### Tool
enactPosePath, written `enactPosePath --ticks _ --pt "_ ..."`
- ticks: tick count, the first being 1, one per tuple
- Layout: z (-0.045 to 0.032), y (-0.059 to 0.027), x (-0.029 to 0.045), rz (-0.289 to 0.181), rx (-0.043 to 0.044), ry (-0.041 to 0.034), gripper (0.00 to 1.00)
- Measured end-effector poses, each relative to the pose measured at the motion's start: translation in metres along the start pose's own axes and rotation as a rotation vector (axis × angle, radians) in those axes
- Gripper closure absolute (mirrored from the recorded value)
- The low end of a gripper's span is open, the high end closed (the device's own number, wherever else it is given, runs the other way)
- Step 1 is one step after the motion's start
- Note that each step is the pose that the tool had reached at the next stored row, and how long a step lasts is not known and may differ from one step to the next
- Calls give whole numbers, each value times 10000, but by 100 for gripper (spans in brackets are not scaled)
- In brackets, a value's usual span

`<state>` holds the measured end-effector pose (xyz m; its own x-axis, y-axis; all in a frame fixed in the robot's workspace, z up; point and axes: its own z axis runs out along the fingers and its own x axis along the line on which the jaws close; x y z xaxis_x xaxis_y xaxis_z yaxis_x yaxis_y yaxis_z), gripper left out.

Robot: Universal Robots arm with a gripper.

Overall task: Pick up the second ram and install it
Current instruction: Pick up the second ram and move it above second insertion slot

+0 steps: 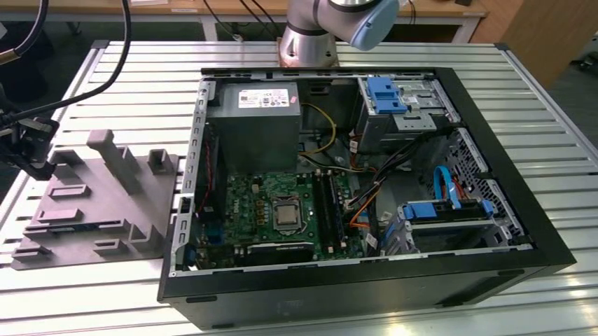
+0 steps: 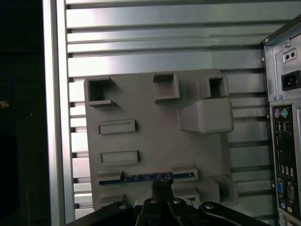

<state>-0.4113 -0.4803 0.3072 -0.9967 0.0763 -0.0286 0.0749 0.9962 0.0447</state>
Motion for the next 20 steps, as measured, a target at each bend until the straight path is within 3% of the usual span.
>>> enactPosePath --ticks 11,20 --pt "6 0 0 -77 -2 3 90" --pt "9 -1 0 -1282 -37 57 90"
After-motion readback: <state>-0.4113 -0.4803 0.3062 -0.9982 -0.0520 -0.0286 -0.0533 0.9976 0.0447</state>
